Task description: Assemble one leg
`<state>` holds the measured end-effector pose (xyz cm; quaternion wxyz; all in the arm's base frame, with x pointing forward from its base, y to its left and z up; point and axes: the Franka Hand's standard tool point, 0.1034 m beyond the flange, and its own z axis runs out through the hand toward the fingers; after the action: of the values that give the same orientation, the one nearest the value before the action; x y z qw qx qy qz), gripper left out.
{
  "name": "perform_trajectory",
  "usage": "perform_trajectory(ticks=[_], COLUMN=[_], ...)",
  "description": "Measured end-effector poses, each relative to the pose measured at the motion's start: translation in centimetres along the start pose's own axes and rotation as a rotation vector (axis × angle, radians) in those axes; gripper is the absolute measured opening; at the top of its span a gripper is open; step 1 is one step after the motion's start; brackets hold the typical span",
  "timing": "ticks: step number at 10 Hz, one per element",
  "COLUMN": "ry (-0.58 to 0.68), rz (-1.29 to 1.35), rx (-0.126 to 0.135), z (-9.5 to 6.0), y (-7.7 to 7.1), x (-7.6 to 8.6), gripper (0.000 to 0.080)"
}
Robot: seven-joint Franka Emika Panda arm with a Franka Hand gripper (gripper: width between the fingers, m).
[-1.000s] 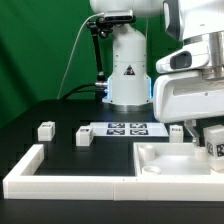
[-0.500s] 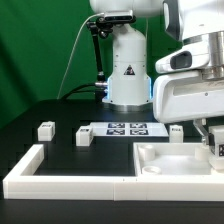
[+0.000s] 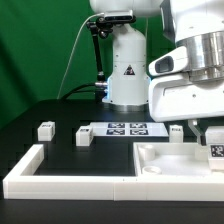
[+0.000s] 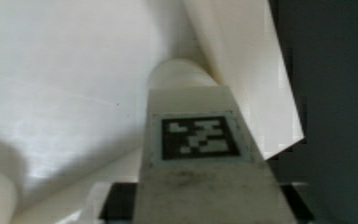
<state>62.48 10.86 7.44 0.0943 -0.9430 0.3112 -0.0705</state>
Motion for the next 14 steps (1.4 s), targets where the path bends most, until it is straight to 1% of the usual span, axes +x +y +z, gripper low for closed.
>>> perform_trajectory(ticks=[1, 2, 3, 5, 6, 7, 8, 9, 10, 11, 12, 13, 14], ry=[0.005, -0.002, -0.004, -0.009, -0.019, -0.023, -0.025, -0.024, -0.020, -0.026, -0.026, -0.025, -0.027], rz=[0.131, 0.290, 0.417, 0.586, 0.661, 0.711, 0.707, 0.641, 0.591, 0.503, 0.387, 0.273, 0.122], rx=[-0.005, 0.008, 0.010, 0.001, -0.007, -0.007, -0.006, -0.003, -0.001, -0.011, -0.014, -0.017, -0.029], z=[0.03, 0.07, 0.09, 0.06, 0.06, 0.06, 0.07, 0.07, 0.03, 0.07, 0.06, 0.27, 0.42], y=[0.09, 0.19, 0.19, 0.17, 0.13, 0.13, 0.14, 0.20, 0.31, 0.11, -0.13, -0.12, -0.12], x=[-0.05, -0.08, -0.16, -0.30, -0.42, -0.46, -0.48, -0.38, -0.18, -0.51, -0.68, -0.85, -0.95], gripper=[0.0290, 0.0290, 0.0292, 0.0294, 0.0294, 0.0294, 0.0294, 0.0294, 0.0485, 0.0612, 0.0612, 0.0638, 0.0648])
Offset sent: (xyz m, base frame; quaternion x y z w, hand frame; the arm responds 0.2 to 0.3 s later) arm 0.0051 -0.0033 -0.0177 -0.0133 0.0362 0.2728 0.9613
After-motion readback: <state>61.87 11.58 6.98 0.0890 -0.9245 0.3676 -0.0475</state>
